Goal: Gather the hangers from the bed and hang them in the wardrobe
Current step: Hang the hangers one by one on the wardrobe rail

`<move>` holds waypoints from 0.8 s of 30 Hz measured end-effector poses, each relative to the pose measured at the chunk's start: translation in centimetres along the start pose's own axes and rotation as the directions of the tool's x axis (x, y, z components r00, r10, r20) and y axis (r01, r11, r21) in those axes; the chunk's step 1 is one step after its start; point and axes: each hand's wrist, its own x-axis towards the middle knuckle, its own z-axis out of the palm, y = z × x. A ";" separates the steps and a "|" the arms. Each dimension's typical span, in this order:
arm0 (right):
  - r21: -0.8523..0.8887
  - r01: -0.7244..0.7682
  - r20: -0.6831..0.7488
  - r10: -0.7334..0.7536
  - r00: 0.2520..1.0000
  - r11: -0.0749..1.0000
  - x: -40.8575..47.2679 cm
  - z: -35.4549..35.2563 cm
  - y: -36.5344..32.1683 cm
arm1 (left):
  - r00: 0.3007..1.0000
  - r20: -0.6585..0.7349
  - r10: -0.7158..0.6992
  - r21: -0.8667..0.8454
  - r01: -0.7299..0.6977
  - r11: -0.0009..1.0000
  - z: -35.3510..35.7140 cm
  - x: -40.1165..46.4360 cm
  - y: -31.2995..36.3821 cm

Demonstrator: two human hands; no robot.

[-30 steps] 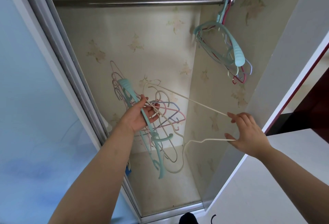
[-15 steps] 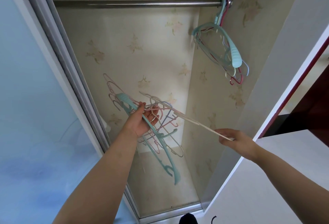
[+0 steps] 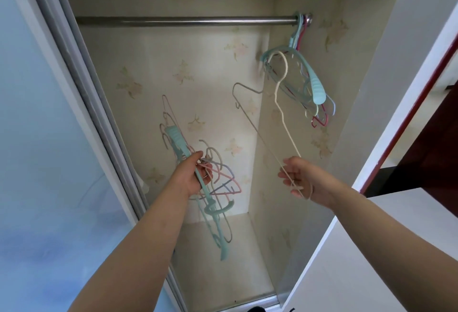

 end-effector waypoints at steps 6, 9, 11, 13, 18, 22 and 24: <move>0.174 0.034 -0.073 -0.022 0.997 0.984 1.0 1.2 -8.1 | 0.985 0.170 -0.018 -0.063 0.029 0.998 1.6 -1.3 1.9; 0.231 0.087 -0.138 -0.055 0.989 0.969 2.1 1.7 -12.0 | 0.958 0.284 -0.037 -0.038 0.049 0.998 1.8 -1.9 2.4; 0.228 0.097 -0.165 -0.060 0.984 0.969 2.8 2.2 -14.0 | 0.926 0.377 -0.007 -0.041 0.024 0.999 1.9 -2.5 2.6; 0.212 0.116 -0.193 -0.075 0.978 0.970 3.5 2.7 -15.5 | 0.892 0.451 0.022 -0.033 -0.008 0.999 2.0 -3.0 3.0; 0.155 0.097 -0.224 -0.061 0.973 0.983 5.2 3.1 -16.4 | 0.866 0.499 0.014 0.000 -0.016 1.000 1.9 -4.0 3.6; 0.194 0.097 -0.312 -0.033 0.949 0.976 6.3 2.7 -15.0 | 0.870 0.491 0.037 0.004 -0.045 0.999 0.5 -4.6 3.3; 0.251 0.134 -0.381 -0.030 0.924 0.959 6.6 2.1 -14.6 | 0.871 0.488 0.052 -0.009 -0.055 0.998 0.0 -4.9 3.0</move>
